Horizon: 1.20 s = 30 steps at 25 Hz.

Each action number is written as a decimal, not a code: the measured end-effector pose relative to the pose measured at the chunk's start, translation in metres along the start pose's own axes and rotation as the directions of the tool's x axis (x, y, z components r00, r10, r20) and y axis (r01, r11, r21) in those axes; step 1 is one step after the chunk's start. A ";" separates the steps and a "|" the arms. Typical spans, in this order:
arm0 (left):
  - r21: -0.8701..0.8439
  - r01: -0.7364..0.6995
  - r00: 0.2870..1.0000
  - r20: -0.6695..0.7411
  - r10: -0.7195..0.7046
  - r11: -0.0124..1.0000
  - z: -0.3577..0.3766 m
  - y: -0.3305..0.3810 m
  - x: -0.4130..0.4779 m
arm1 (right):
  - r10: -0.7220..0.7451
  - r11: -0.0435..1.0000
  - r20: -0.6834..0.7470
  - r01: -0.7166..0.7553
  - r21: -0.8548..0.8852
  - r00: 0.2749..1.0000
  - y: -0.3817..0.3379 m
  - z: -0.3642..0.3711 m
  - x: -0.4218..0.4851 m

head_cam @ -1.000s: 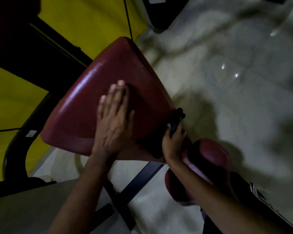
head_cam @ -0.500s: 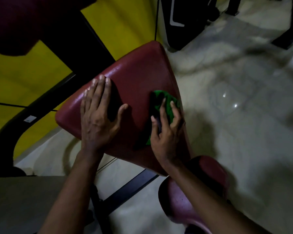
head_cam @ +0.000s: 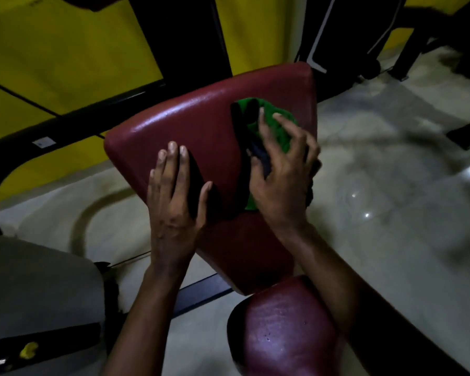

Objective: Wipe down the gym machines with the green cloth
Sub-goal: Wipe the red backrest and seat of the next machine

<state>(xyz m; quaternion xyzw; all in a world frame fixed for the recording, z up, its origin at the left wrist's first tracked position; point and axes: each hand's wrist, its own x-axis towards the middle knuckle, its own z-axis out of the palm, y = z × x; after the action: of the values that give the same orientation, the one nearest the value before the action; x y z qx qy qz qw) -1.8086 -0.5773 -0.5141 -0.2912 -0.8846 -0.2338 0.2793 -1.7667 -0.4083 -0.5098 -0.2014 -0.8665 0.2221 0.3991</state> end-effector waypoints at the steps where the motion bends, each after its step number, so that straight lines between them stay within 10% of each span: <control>1: 0.003 0.004 1.000 -0.001 -0.004 1.000 0.001 0.000 -0.001 | 0.006 1.000 -0.001 -0.006 -0.011 1.000 0.009 -0.003 0.008; 6: 0.000 -0.009 1.000 -0.011 0.009 1.000 -0.002 -0.001 -0.003 | 0.178 0.984 -0.079 -0.175 0.043 0.981 -0.005 0.006 0.008; 11: -0.022 0.122 0.992 -0.024 -0.122 0.992 -0.005 0.001 -0.031 | -0.235 0.971 0.085 0.238 -0.032 0.968 0.030 -0.006 -0.004; 16: -0.050 0.234 0.972 -0.017 -0.235 0.971 0.002 0.008 -0.063 | 0.006 1.000 -0.060 -0.006 0.002 0.998 0.029 0.001 0.000; 24: -0.128 0.357 0.934 0.070 -0.351 0.925 0.020 0.023 -0.115 | -0.627 0.743 0.288 0.666 -0.056 0.724 0.088 0.003 -0.059; 30: -0.162 0.367 0.930 0.086 -0.357 0.916 0.022 0.017 -0.130 | -0.376 0.921 0.145 0.387 -0.050 0.915 0.061 0.016 -0.094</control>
<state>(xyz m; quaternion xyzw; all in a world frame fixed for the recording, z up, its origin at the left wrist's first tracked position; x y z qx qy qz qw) -1.7180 -0.6023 -0.6077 -0.1522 -0.9064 -0.3504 0.1803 -1.7118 -0.4116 -0.6089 -0.0287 -0.9217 0.1189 0.3680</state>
